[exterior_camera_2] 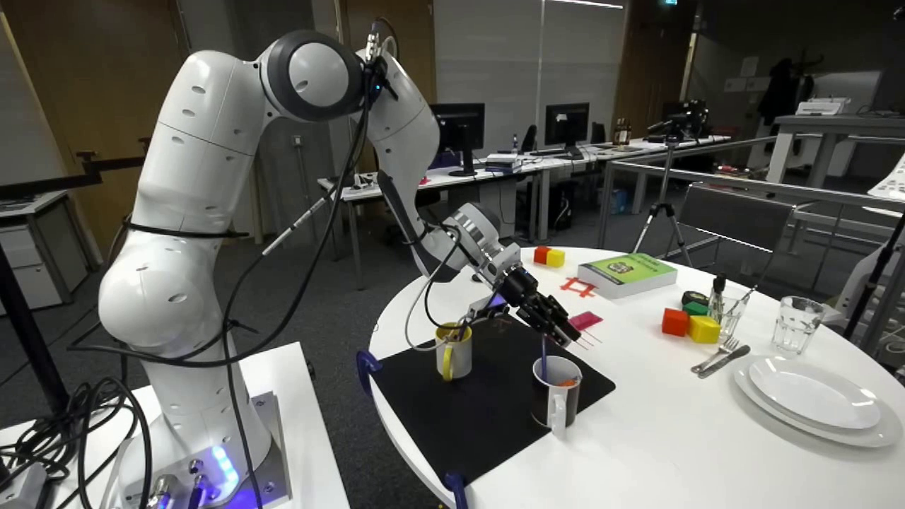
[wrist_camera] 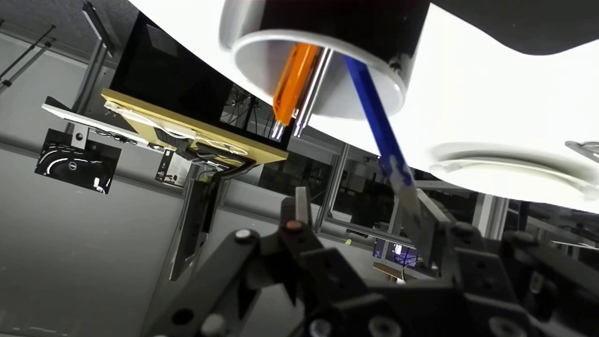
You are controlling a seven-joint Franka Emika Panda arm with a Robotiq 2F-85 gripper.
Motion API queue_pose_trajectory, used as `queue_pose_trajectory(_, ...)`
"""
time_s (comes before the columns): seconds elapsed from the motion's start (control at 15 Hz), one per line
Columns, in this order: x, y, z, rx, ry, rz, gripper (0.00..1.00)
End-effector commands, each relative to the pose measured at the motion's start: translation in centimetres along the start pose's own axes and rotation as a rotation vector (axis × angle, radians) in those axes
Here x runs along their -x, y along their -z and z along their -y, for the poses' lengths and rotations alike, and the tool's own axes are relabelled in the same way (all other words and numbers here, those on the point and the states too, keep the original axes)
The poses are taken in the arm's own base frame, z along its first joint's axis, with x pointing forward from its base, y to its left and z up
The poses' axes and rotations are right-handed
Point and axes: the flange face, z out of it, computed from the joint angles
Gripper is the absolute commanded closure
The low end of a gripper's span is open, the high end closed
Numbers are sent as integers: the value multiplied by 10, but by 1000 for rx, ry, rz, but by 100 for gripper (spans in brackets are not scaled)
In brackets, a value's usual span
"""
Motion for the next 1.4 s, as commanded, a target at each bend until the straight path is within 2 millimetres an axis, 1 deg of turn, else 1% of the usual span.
queue_pose_trajectory(0.0,-11,10,-5,-8,-1,10,11)
queue_pose_trajectory(0.13,-19,21,-14,-17,-4,43,0)
queue_pose_trajectory(0.27,-29,32,-23,-29,-31,50,0)
queue_pose_trajectory(0.53,-57,62,-45,-72,-97,45,0)
queue_pose_trajectory(0.73,-68,85,-60,-123,-120,76,0)
queue_pose_trajectory(0.87,-67,103,-68,-182,-115,134,0)
queue_pose_trajectory(1.07,-56,129,-79,-291,-62,234,0)
queue_pose_trajectory(1.33,-37,152,-91,-372,21,323,0)
